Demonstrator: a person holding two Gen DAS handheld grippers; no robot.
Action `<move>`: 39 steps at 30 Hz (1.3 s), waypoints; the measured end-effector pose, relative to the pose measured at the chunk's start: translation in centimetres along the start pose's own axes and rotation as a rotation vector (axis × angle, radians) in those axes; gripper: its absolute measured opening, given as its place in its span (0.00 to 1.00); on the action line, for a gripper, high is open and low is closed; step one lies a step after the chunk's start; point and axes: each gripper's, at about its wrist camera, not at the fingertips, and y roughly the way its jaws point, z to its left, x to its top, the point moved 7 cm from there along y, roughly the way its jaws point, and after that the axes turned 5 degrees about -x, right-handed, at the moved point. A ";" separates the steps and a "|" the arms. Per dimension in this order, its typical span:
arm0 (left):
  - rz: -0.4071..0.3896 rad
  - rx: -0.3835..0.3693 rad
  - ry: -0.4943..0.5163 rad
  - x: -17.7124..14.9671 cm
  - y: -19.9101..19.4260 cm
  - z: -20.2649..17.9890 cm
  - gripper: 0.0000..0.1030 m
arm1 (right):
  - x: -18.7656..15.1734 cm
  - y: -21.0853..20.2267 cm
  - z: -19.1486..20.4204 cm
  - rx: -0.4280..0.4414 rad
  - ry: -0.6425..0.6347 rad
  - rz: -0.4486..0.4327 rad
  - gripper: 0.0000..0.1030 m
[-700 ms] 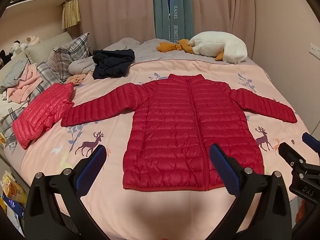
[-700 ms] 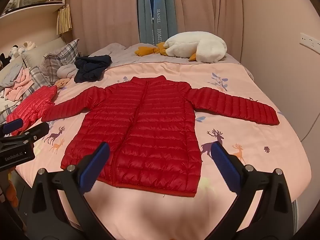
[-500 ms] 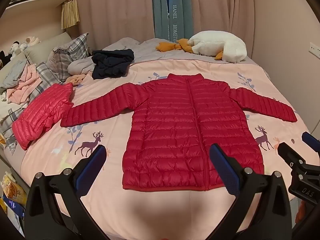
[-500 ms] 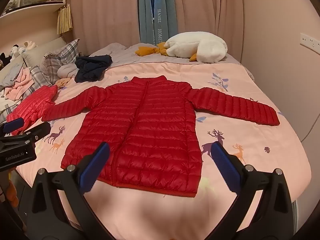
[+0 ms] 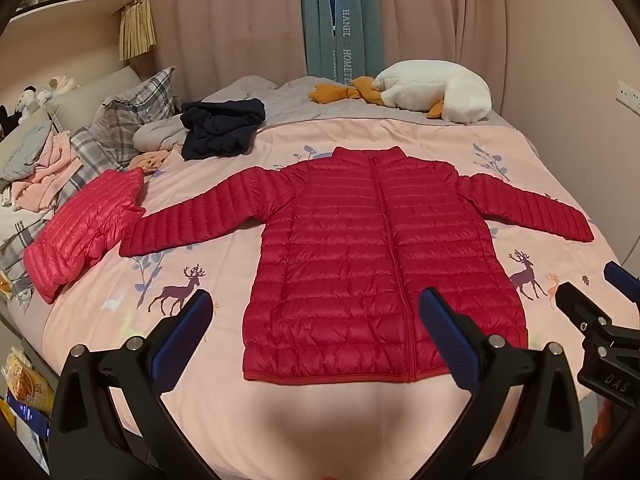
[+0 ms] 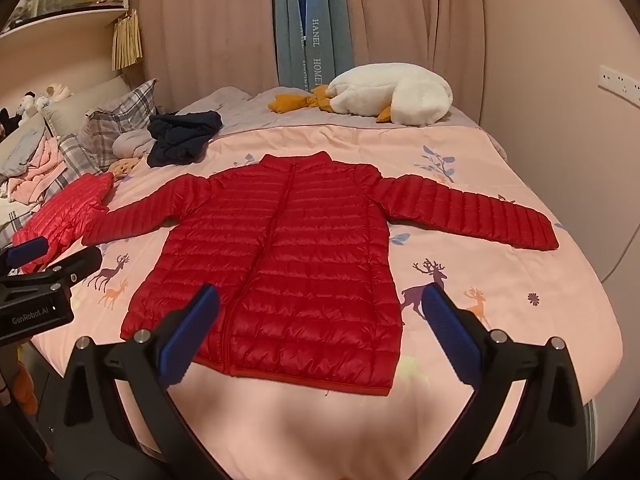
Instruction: Fold large clothes
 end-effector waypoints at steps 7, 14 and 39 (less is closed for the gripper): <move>0.008 -0.011 0.007 -0.3 0.3 -0.5 0.99 | -0.3 0.2 -0.3 -0.005 0.002 0.002 0.98; 0.002 -0.003 0.019 -0.5 0.3 -0.5 0.99 | -0.5 0.3 -0.3 -0.010 -0.001 0.005 0.98; -0.009 -0.048 0.021 -0.3 2.1 0.5 0.99 | 0.0 1.1 -0.8 0.081 0.092 -0.069 0.98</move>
